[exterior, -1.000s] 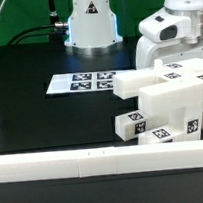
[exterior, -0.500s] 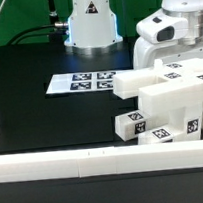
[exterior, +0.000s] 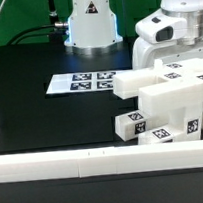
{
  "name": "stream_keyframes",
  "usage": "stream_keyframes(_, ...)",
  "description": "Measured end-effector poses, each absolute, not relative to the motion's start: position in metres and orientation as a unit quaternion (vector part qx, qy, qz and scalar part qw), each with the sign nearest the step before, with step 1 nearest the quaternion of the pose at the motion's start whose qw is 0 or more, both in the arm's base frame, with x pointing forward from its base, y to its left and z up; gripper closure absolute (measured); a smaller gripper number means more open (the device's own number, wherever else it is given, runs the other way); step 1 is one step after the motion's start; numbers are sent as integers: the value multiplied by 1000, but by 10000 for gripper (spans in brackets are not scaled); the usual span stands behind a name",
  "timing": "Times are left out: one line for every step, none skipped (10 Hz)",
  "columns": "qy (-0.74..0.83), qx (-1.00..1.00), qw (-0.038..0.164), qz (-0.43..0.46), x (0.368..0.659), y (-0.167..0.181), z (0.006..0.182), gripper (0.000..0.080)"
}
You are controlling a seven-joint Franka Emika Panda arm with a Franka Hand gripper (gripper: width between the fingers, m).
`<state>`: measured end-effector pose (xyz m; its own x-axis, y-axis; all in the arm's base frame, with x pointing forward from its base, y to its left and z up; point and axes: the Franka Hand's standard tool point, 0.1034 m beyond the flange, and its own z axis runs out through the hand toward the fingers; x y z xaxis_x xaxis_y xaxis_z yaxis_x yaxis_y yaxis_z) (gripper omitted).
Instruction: Assemble chair
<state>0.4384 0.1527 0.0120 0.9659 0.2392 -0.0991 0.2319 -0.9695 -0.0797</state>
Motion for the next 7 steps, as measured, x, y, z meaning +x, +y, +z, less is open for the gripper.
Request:
stream_keyframes(-121,-991,34,54,441,149,15,515)
stream_keyframes(-118,-991,35,60,444,145,25,515)
stream_keyframes(-117,-991,36,61,447,144,39,515)
stream_keyframes(-115,-991,38,61,450,143,54,515)
stream_keyframes(-113,-990,39,70,452,140,67,515)
stream_keyframes(-109,-991,42,72,459,138,86,515)
stream_keyframes(-106,-991,44,73,469,136,100,515)
